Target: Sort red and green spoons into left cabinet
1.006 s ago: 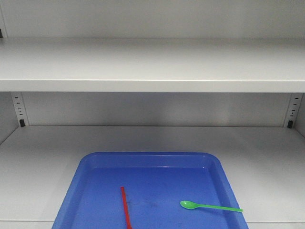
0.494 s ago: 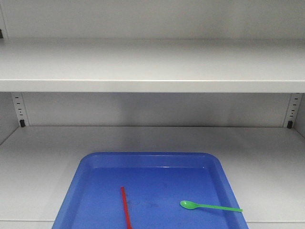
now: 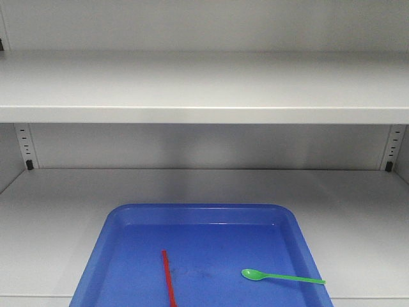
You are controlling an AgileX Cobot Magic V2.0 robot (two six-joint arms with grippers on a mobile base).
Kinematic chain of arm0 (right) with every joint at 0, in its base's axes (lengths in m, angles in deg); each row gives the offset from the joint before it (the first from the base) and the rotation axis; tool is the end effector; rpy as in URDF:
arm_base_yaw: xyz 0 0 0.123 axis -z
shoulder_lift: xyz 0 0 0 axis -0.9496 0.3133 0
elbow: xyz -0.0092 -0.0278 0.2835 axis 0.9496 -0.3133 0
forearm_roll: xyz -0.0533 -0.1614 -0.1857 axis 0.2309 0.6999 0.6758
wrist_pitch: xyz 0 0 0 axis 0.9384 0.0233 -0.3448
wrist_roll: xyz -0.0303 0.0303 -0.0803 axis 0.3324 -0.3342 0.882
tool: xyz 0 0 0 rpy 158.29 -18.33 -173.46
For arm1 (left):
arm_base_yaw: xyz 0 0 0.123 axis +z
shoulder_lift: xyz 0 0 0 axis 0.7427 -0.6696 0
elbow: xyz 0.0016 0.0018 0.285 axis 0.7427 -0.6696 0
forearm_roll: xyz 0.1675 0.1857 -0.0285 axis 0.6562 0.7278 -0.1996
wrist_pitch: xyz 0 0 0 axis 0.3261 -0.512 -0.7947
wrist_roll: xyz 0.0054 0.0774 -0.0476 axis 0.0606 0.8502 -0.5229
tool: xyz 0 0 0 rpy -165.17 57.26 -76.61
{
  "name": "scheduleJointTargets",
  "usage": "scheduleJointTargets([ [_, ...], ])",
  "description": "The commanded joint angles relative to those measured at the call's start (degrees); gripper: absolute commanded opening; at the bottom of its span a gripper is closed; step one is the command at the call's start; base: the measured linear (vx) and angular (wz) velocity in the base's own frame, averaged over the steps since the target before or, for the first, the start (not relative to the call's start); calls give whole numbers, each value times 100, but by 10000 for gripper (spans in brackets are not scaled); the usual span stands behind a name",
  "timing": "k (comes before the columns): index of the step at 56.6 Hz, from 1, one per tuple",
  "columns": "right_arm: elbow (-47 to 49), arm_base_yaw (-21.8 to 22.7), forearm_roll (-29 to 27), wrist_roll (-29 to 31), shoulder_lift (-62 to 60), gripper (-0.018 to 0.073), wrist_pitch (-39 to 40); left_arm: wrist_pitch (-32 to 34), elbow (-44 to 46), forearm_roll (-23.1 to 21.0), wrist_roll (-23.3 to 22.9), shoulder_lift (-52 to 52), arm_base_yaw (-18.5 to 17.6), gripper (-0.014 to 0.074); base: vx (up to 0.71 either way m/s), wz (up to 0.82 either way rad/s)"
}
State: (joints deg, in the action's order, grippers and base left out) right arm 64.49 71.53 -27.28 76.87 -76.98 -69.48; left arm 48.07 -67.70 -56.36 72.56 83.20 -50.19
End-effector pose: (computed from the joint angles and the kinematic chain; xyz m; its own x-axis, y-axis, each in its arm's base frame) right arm 0.0568 0.0002 0.1952 -0.0268 0.1279 -0.9914 0.0007 0.9918 0.1279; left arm 0.0550 -0.0017 0.2170 0.1975 -0.1422 -0.9699 0.0611 0.9893 -0.1326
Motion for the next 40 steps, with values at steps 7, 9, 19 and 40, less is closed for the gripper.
scheduleJointTargets([
  [7, -61, 6, 9, -46, -55, -4, 446, 463, 14, -44, -43, 118, -5, -6, 0, 0],
  [9, -61, 6, 9, -46, -55, -4, 446, 463, 14, -44, -43, 118, -5, -6, 0, 0],
  [19, -61, 6, 9, -46, -55, -4, 446, 463, 14, -44, -43, 118, -5, -6, 0, 0],
  [40, -61, 6, 9, -46, -55, -4, 446, 463, 14, -44, -43, 118, -5, -6, 0, 0],
])
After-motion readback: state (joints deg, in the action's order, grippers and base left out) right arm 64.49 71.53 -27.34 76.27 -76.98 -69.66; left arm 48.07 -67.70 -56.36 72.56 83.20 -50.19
